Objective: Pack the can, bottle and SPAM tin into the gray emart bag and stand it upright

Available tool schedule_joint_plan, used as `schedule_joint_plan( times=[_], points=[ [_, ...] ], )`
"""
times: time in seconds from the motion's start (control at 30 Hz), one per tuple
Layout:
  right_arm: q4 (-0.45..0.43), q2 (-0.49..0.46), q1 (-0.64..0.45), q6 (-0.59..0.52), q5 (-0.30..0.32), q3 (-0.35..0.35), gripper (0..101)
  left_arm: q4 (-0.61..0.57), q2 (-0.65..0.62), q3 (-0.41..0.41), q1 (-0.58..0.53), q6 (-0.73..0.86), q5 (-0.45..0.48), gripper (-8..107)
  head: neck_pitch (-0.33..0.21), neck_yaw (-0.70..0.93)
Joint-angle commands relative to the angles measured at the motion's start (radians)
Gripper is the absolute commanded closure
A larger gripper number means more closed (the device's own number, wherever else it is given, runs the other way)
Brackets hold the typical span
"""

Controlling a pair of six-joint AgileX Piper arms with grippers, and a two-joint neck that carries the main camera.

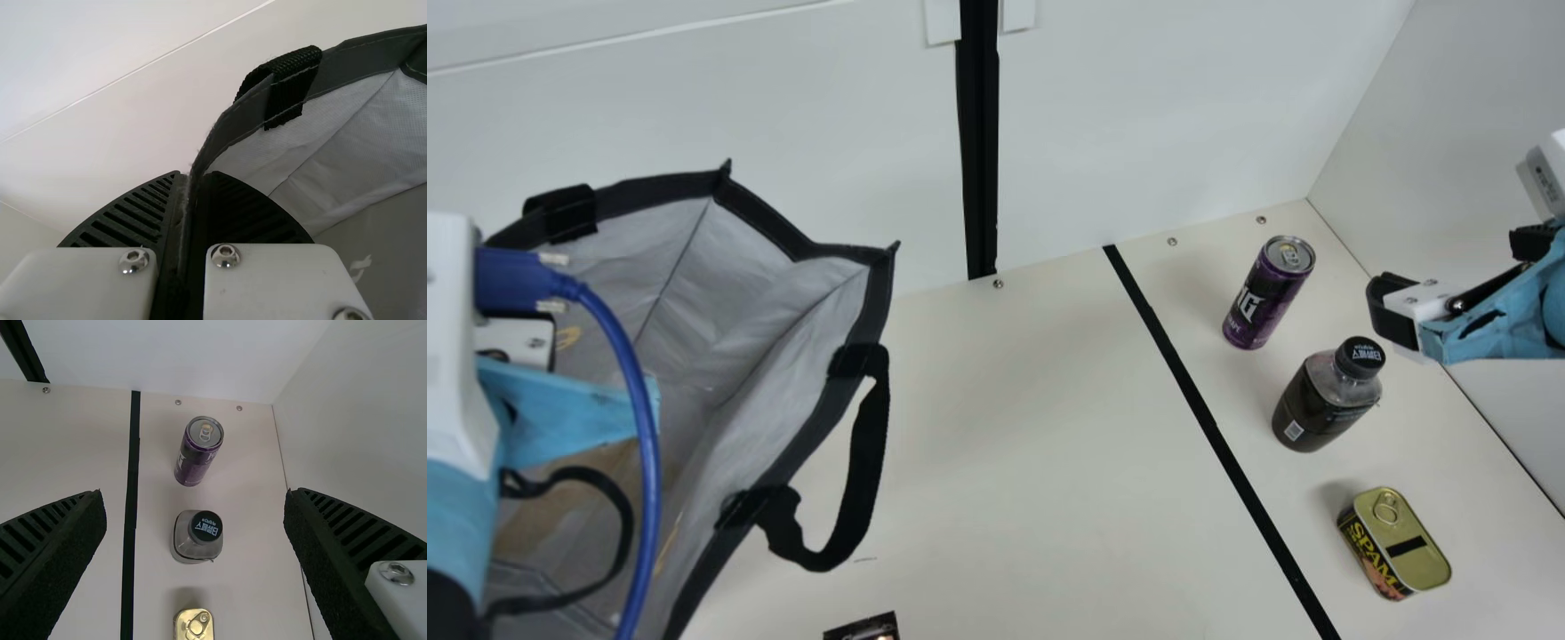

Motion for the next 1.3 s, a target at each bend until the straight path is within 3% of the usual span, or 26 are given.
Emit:
schedule_joint_plan(
  times=[0.0, 0.23, 0.5, 0.93, 1.27],
  points=[
    [0.0, 0.0, 0.0, 0.0, 0.0, 0.0, 6, 0.033, -0.004, 0.063, -0.015, -0.036, 0.0, 107, -0.023, -0.002],
    [0.0, 0.0, 0.0, 0.0, 0.0, 0.0, 6, 0.011, -0.005, 0.18, -0.063, -0.118, 0.0, 107, -0.023, -0.002],
    [0.001, 0.0, 0.0, 0.0, 0.0, 0.0, 6, -0.048, 0.023, 0.233, -0.131, -0.189, 0.0, 107, -0.023, -0.002],
    [0.001, 0.0, 0.0, 0.0, -0.001, 0.0, 6, -0.177, 0.077, 0.195, -0.229, -0.25, 0.0, 107, -0.023, -0.002],
    [0.001, 0.0, 0.0, 0.0, -0.001, 0.0, 6, -0.345, 0.104, 0.152, -0.233, -0.253, -0.037, 107, -0.023, -0.002]
  ],
)
